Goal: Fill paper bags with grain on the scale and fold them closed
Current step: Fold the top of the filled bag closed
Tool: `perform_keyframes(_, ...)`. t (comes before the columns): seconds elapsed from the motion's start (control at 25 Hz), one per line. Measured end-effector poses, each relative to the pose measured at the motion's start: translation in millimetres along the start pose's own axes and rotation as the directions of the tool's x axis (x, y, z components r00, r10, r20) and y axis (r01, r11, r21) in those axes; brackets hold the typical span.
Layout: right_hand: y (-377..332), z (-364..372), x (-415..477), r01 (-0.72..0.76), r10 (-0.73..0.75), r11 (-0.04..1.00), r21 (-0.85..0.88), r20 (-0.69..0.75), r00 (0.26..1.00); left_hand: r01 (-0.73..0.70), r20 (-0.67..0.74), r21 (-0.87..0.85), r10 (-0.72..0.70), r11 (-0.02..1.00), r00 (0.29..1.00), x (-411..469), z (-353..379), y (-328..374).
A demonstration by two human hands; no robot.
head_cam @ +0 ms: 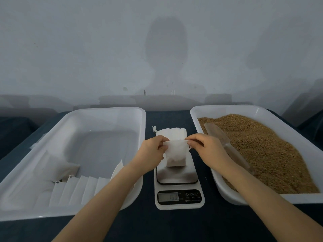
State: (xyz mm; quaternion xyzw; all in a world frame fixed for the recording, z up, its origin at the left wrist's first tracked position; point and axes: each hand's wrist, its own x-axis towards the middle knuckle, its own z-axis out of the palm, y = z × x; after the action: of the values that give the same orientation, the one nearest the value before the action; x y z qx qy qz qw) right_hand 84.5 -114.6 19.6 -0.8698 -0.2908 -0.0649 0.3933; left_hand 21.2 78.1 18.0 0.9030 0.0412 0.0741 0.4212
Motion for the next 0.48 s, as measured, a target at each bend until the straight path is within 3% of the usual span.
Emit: perform_keyframes(0.48, -0.3, 0.4, -1.6, 0.007, -0.007, 1.0, 0.004, -0.01, 1.0, 0.004, -0.02, -0.039, -0.005, 0.999, 1.0, -0.3, 1.4, -1.6)
